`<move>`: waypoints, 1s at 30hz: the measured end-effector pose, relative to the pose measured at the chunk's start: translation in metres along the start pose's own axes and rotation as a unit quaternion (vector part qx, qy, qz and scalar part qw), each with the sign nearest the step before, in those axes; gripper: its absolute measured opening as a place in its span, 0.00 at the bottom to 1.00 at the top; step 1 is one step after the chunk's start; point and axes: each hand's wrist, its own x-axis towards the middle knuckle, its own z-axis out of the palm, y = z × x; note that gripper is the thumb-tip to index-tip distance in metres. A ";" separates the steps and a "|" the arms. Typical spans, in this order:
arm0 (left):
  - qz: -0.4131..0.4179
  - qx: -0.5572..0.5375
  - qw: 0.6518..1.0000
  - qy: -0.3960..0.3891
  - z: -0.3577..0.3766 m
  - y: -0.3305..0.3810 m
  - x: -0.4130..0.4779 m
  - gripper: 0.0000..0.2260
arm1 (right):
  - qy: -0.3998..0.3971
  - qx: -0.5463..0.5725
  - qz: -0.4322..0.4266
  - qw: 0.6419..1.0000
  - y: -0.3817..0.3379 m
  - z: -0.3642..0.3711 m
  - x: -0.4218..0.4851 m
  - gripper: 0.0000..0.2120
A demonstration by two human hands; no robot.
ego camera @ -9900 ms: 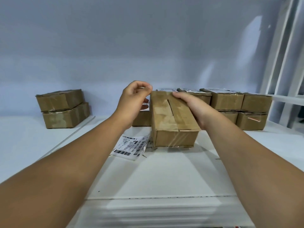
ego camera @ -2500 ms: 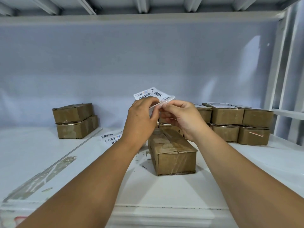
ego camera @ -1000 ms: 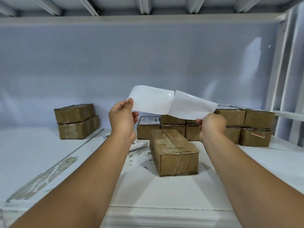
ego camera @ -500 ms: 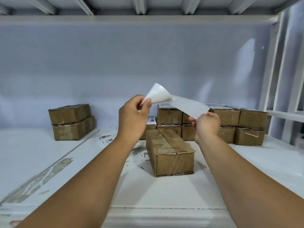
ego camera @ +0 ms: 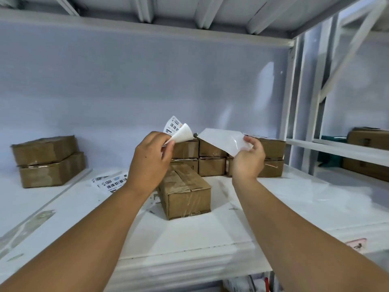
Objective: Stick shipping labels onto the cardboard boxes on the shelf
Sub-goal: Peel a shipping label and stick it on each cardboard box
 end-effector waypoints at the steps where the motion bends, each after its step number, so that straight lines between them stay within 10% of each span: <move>1: 0.005 -0.001 1.000 0.002 0.000 0.000 0.000 0.06 | 0.006 0.005 0.006 1.000 -0.003 -0.005 0.002 0.21; 12: 0.026 0.011 1.000 -0.014 -0.001 0.005 -0.001 0.06 | -0.051 -0.130 -0.099 0.985 -0.008 -0.050 0.013 0.15; 22: 0.023 0.009 0.999 -0.043 0.003 0.006 -0.004 0.07 | -0.051 -0.304 0.004 0.951 0.002 -0.081 0.033 0.11; 30: 0.023 0.017 0.998 -0.052 0.005 0.005 -0.004 0.07 | -0.070 -0.563 0.042 0.822 0.004 -0.093 0.036 0.18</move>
